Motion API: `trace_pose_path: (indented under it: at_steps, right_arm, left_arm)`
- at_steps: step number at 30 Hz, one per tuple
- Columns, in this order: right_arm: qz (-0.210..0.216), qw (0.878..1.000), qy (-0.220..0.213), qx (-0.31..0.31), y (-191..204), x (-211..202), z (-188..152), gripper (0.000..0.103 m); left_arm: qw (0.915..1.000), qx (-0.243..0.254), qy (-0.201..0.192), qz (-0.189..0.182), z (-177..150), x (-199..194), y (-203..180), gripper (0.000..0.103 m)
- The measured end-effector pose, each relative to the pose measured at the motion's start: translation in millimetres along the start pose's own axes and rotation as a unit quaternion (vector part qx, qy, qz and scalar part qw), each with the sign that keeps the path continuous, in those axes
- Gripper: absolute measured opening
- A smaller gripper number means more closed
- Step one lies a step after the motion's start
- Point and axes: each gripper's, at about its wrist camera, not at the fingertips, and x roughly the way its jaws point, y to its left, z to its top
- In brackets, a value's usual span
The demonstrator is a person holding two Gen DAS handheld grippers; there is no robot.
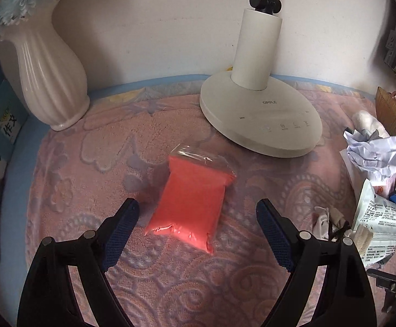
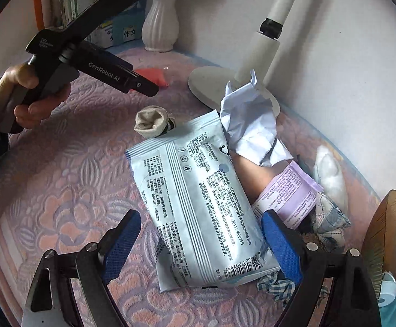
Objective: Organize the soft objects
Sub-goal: 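Grasp the red bag with the left tool while the right tool grasps the white packet, then carry the red bag and white packet into the amber bowl and release both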
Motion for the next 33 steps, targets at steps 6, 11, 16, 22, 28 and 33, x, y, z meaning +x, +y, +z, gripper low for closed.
trace_pose_path:
  at_steps: [6,11,16,22,28,33]
  right_arm:
    - [-0.007,0.999,-0.008,-0.035,21,-1,2,0.067]
    - [0.023,1.0,-0.012,-0.016,27,-18,-10,0.054]
    - [0.064,0.997,-0.014,0.029,27,-54,-47,0.053]
    - [0.032,0.998,-0.013,0.056,33,-96,-93,0.053]
    - [-0.011,0.995,-0.028,0.095,16,-133,-120,0.053]
    - [-0.049,0.988,-0.047,0.136,-14,-168,-134,0.053]
  left_arm:
    - [0.9993,0.033,-0.008,0.017,-8,-5,-15,0.04]
    - [0.998,0.049,-0.031,0.025,-24,-34,-28,0.038]
    - [0.997,0.034,-0.069,0.003,-46,-82,-30,0.038]
    - [0.994,0.039,-0.099,-0.023,-61,-129,-42,0.038]
    - [0.9886,0.074,-0.128,-0.026,-66,-164,-74,0.038]
    - [0.9819,0.101,-0.157,-0.032,-58,-196,-107,0.038]
